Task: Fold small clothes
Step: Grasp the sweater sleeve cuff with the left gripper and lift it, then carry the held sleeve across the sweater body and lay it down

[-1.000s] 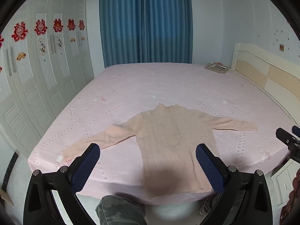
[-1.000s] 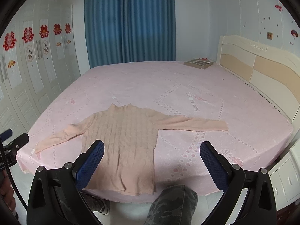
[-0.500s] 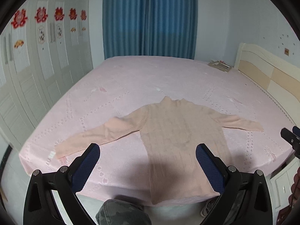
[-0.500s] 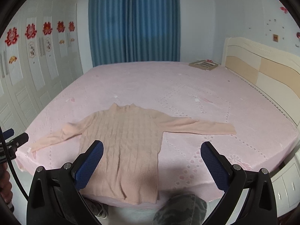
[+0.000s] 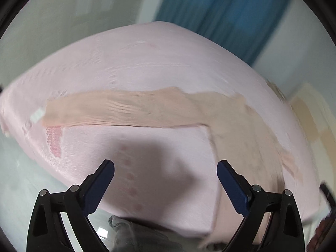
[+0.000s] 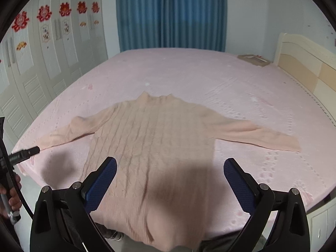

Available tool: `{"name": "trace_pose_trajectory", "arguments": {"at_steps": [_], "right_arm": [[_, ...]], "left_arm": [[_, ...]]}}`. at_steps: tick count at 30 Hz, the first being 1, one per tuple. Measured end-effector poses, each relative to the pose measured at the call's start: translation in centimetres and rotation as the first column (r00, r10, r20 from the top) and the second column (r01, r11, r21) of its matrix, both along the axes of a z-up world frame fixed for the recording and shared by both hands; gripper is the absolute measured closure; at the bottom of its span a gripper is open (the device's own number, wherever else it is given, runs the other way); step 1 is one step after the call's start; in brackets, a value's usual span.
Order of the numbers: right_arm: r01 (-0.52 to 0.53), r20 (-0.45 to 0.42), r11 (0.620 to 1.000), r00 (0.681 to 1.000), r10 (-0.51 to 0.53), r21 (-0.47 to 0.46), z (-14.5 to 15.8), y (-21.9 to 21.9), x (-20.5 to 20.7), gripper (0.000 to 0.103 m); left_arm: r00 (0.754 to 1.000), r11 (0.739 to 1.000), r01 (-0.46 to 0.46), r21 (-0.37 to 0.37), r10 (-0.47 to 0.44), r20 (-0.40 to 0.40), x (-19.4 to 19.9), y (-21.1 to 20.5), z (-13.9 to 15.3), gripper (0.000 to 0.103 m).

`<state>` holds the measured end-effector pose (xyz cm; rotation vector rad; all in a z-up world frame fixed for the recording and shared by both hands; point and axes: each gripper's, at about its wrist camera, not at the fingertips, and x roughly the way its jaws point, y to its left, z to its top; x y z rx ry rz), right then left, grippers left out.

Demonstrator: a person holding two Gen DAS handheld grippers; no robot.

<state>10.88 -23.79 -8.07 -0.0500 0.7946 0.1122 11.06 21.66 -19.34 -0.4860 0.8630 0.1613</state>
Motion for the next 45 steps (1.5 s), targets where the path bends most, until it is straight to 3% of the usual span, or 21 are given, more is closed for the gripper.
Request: {"name": "trace_pose_trajectory", "arguments": {"at_steps": [2, 5, 10, 12, 14, 16, 18, 19, 20, 23, 25, 28, 31, 33, 37, 42, 45], "right_arm": [[-0.02, -0.015, 1.0, 1.0, 0.02, 0.004, -1.1, 0.7, 1.1, 0.008], [-0.044, -0.024, 0.999, 0.999, 0.044, 0.008, -2.7, 1.6, 2.6, 0.01], [-0.055, -0.028, 0.997, 0.998, 0.057, 0.048, -5.1, 1.4, 5.0, 0.011], [-0.044, -0.022, 0.997, 0.999, 0.046, 0.062, -6.1, 1.3, 6.2, 0.011], [-0.044, -0.028, 0.996, 0.999, 0.046, 0.076, -6.7, 1.2, 7.3, 0.011], [-0.047, -0.034, 0.995, 0.998, 0.05, 0.09, -7.1, 1.2, 8.9, 0.011], [-0.046, -0.026, 0.993, 0.998, 0.05, 0.111, -7.3, 1.3, 10.7, 0.011], [-0.039, -0.019, 0.992, 0.999, 0.042, 0.119, -7.1, 1.2, 11.4, 0.011], [-0.032, -0.012, 0.99, 0.999, 0.034, 0.134, -7.0, 1.0, 12.1, 0.011], [-0.033, 0.019, 0.978, 0.999, 0.03, 0.206, -6.2, -0.2, 13.7, 0.011], [-0.03, 0.054, 0.971, 0.998, 0.018, 0.237, -5.9, -1.5, 14.1, 0.011], [0.012, 0.056, 0.968, 0.998, -0.026, 0.251, -6.8, -4.1, 14.4, 0.011], [0.085, 0.015, 0.969, 0.996, -0.09, 0.231, -8.3, -6.9, 14.7, 0.011], [0.122, 0.036, 0.972, 0.991, -0.131, 0.199, -8.4, -8.8, 14.4, 0.011], [0.198, 0.051, 0.952, 0.975, -0.216, 0.235, -8.4, -13.4, 14.3, 0.011], [0.296, 0.065, 0.934, 0.947, -0.314, 0.197, -8.6, -17.0, 14.2, 0.011], [0.315, 0.044, 0.921, 0.942, -0.333, 0.228, -8.8, -19.0, 13.9, 0.011]], "left_arm": [[0.998, 0.998, -0.062, -0.008, 0.062, -0.019, 0.5, 2.6, -1.4, 0.016], [0.979, 0.98, -0.197, -0.002, 0.196, -0.047, 0.8, 6.9, -3.6, 0.021], [0.944, 0.931, -0.328, -0.163, 0.327, -0.033, 0.6, 12.3, -7.1, 0.025], [0.925, 0.909, -0.368, -0.196, 0.38, 0.022, 0.6, 13.3, -7.3, 0.025], [0.906, 0.891, -0.408, -0.201, 0.422, 0.029, 1.1, 14.1, -7.6, 0.026], [0.891, 0.878, -0.443, -0.184, 0.454, 0.022, 1.8, 14.3, -7.7, 0.031], [0.866, 0.861, -0.499, -0.096, 0.499, -0.02, 3.3, 14.5, -7.3, 0.062], [0.854, 0.853, -0.52, -0.043, 0.518, -0.051, 3.9, 14.4, -7.2, 0.085], [0.85, 0.852, -0.524, -0.017, 0.521, -0.073, 4.4, 14.4, -7.3, 0.09], [0.855, 0.859, -0.512, 0.031, 0.512, -0.086, 5.2, 14.0, -6.3, 0.092], [0.862, 0.863, -0.502, 0.054, 0.505, -0.053, 4.9, 13.0, -4.5, 0.092], [0.892, 0.89, -0.449, 0.081, 0.451, -0.011, 6.3, 10.2, -1.2, 0.092], [0.931, 0.929, -0.366, 0.054, 0.364, 0.034, 9.1, 6.2, 2.1, 0.092], [0.951, 0.95, -0.308, 0.051, 0.304, 0.06, 11.5, 2.6, 4.2, 0.092], [0.984, 0.983, -0.163, 0.09, 0.155, 0.089, 17.4, -6.2, 7.2, 0.092], [0.993, 0.985, 0.056, 0.164, -0.072, 0.091, 23.7, -19.3, 8.6, 0.092], [0.975, 0.972, 0.206, 0.117, -0.214, 0.066, 26.1, -26.6, 7.2, 0.092]]}}
